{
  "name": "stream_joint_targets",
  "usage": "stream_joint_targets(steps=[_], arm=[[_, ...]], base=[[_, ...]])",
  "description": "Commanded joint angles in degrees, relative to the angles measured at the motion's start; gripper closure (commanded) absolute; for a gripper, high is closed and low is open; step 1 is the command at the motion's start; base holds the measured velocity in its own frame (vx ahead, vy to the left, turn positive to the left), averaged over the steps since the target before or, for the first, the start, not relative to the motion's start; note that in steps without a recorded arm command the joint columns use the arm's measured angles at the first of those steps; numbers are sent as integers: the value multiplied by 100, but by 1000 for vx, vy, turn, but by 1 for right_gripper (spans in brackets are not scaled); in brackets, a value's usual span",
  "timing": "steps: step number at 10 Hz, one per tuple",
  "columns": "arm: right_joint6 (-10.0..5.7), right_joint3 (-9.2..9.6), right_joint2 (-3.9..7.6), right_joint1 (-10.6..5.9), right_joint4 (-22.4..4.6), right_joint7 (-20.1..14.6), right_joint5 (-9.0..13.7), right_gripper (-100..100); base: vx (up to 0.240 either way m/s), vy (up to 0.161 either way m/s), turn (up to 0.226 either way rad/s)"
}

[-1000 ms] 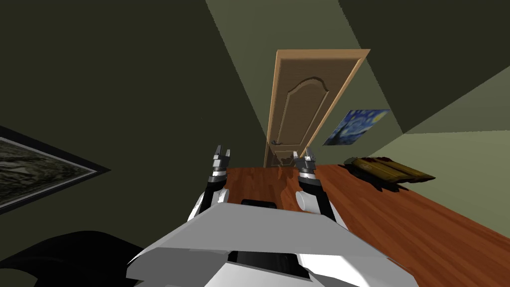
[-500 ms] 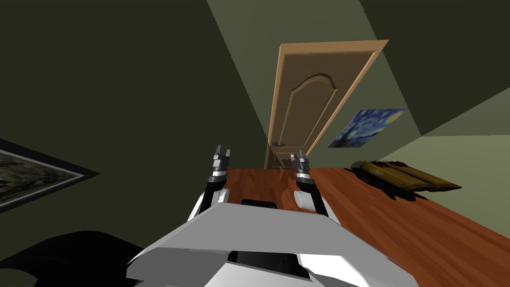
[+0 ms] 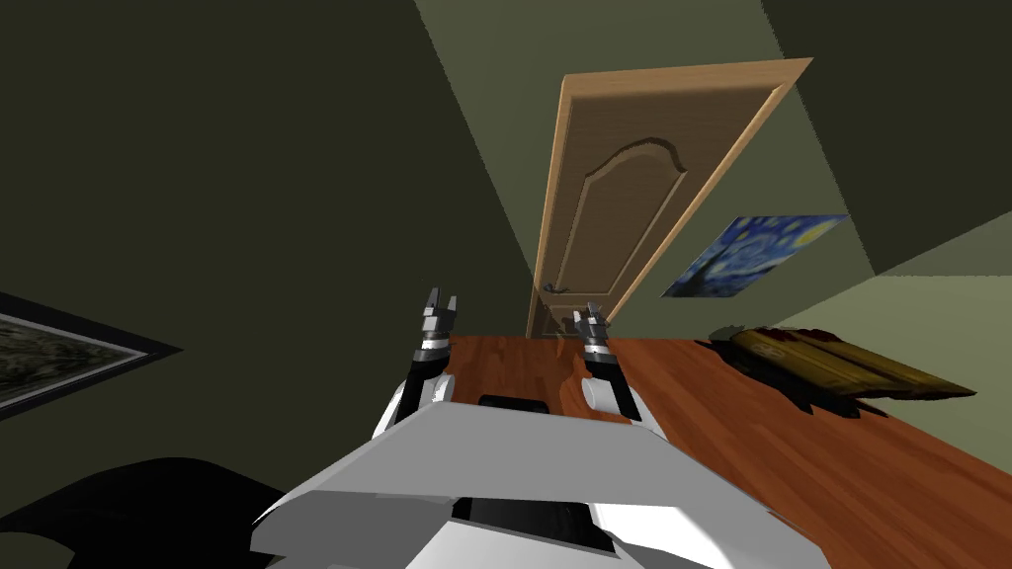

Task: Pull the door open

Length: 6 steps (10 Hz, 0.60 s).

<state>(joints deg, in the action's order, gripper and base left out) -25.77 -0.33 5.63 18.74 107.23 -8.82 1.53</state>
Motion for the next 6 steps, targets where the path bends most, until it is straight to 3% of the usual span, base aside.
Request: stream_joint_targets(steps=[1, 2, 6], arm=[[-86, -30, 73, -56, -286, -5, 2, -100], [-86, -30, 73, -56, -314, -5, 2, -100], [-234, -111, 225, -308, -1104, 12, -4, -100]], base=[[99, -31, 78], [65, -27, 25], [74, -27, 64]])
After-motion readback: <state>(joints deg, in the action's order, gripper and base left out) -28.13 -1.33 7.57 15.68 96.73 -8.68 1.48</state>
